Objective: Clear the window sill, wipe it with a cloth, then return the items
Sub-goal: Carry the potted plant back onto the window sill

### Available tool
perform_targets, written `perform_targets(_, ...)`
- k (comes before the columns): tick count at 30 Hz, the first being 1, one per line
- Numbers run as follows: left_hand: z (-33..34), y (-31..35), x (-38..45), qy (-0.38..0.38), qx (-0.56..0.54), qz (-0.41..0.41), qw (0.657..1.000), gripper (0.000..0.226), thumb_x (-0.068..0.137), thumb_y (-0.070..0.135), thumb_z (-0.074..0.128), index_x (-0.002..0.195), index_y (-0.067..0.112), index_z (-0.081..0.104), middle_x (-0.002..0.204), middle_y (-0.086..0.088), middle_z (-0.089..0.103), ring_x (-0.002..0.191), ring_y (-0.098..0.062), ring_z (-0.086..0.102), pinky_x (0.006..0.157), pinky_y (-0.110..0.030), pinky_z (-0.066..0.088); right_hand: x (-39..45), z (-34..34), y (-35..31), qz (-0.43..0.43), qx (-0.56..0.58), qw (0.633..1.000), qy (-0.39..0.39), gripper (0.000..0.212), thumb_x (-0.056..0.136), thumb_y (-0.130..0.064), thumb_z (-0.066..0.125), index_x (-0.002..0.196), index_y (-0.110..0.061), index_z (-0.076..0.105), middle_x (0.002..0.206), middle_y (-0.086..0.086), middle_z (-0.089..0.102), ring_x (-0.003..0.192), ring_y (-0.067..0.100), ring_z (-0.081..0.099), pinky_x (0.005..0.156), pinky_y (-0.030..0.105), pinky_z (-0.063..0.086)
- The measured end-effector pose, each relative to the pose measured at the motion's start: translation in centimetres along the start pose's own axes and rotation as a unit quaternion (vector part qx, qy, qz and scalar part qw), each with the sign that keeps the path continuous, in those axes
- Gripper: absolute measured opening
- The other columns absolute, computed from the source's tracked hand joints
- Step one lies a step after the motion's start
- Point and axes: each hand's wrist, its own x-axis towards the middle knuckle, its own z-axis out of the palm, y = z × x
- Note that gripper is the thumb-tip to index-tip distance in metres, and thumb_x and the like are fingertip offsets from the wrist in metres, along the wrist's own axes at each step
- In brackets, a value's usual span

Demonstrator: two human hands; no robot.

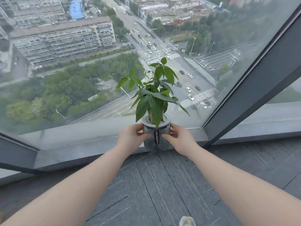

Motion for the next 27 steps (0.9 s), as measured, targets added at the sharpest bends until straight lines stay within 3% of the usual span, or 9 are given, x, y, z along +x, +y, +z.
perform_targets(4, 5.3, -4.9, 5.1, 0.014, -0.016, 0.005, 1.0, 0.046, 0.081, 0.021, 0.073, 0.125, 0.025, 0.062, 0.123, 0.009, 0.065, 0.092, -0.005, 0.063, 0.086, -0.023, 0.044, 5.5, 2.9, 6.7, 0.001, 0.033, 0.999, 0.015, 0.047, 0.09, -0.021, 0.064, 0.134, -0.022, 0.051, 0.116, -0.004, 0.062, 0.104, 0.009, 0.056, 0.096, 0.027, 0.044)
perform_targets(7, 9.5, -9.0, 8.8, 0.028, -0.038, 0.018, 0.999, 0.044, 0.081, 0.016, 0.073, 0.122, 0.025, 0.064, 0.12, 0.008, 0.066, 0.089, -0.002, 0.063, 0.085, -0.021, 0.044, 9.9, 5.2, 12.0, -0.015, 0.032, 0.999, 0.017, 0.046, 0.09, -0.021, 0.064, 0.134, -0.025, 0.052, 0.11, -0.008, 0.061, 0.111, 0.01, 0.058, 0.097, 0.027, 0.043)
perform_targets(16, 19.3, -18.7, 17.6, 0.077, -0.024, 0.035, 0.996, 0.042, 0.08, 0.017, 0.072, 0.119, 0.031, 0.065, 0.113, 0.011, 0.069, 0.1, -0.009, 0.068, 0.095, -0.034, 0.049, 20.5, 10.8, 24.5, -0.052, 0.031, 0.998, 0.022, 0.047, 0.088, -0.019, 0.065, 0.133, -0.029, 0.052, 0.112, -0.011, 0.064, 0.117, 0.011, 0.058, 0.102, 0.033, 0.045)
perform_targets(19, 21.3, -20.1, 19.5, 0.075, -0.013, 0.042, 0.996, 0.044, 0.082, 0.018, 0.071, 0.122, 0.032, 0.062, 0.114, 0.009, 0.07, 0.1, -0.009, 0.068, 0.093, -0.031, 0.05, 22.8, 11.6, 27.7, -0.064, 0.029, 0.997, 0.031, 0.048, 0.086, -0.024, 0.066, 0.132, -0.031, 0.053, 0.121, -0.009, 0.066, 0.118, 0.011, 0.058, 0.104, 0.041, 0.046)
perform_targets(24, 24.3, -21.3, 21.8, 0.056, 0.034, 0.031, 0.997, 0.04, 0.087, 0.03, 0.065, 0.127, 0.026, 0.059, 0.119, 0.009, 0.067, 0.109, -0.009, 0.063, 0.078, -0.018, 0.04, 25.3, 12.1, 31.5, -0.067, 0.033, 0.996, 0.046, 0.051, 0.087, -0.021, 0.065, 0.135, -0.032, 0.05, 0.124, -0.01, 0.064, 0.12, 0.008, 0.056, 0.105, 0.039, 0.044)
perform_targets(27, 25.6, -21.9, 23.0, 0.054, 0.037, 0.033, 0.997, 0.041, 0.088, 0.031, 0.064, 0.127, 0.019, 0.059, 0.126, 0.006, 0.064, 0.114, -0.011, 0.061, 0.083, -0.018, 0.04, 26.3, 12.2, 32.7, -0.066, 0.032, 0.996, 0.053, 0.052, 0.088, -0.02, 0.064, 0.136, -0.031, 0.049, 0.126, -0.01, 0.062, 0.121, 0.009, 0.055, 0.105, 0.037, 0.043)
